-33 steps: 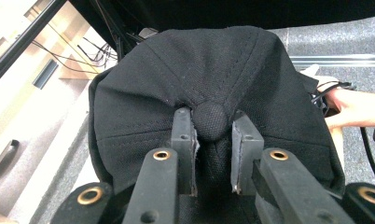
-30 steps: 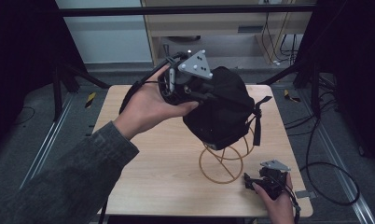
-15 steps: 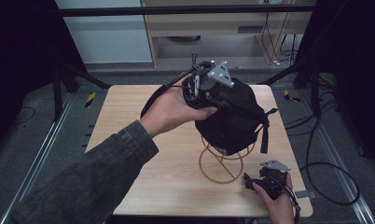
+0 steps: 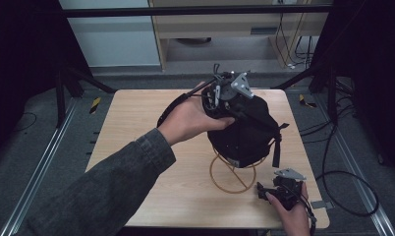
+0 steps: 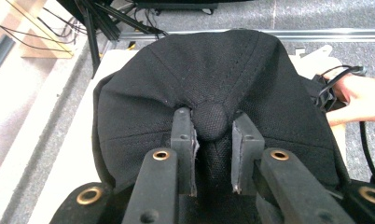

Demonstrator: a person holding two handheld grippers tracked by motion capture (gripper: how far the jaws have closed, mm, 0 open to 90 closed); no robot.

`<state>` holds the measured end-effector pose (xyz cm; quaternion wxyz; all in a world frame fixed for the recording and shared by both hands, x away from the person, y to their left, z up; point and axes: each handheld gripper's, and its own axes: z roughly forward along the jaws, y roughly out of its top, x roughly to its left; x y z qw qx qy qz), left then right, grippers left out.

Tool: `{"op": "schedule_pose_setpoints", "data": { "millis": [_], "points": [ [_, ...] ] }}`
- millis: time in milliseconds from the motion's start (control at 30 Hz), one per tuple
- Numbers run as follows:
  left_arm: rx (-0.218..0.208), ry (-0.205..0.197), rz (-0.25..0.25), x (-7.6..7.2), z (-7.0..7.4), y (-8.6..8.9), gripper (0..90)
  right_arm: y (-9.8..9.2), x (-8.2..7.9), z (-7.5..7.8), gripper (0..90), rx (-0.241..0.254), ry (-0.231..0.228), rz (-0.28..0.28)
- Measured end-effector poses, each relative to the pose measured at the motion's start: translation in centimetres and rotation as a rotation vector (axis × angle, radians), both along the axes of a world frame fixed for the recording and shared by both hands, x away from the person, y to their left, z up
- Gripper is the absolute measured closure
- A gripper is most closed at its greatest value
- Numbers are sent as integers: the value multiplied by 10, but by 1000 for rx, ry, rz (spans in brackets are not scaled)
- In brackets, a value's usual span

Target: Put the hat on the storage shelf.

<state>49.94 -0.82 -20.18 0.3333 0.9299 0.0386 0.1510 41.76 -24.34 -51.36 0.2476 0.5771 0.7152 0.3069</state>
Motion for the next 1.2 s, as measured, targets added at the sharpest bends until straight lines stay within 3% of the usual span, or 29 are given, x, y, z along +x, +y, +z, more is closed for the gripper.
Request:
{"op": "schedule_pose_setpoints", "data": {
  "millis": [1200],
  "points": [
    [29,36,-19,-1,-36,-10,735,0,0,0,4,-2,0,3]
  ]
}}
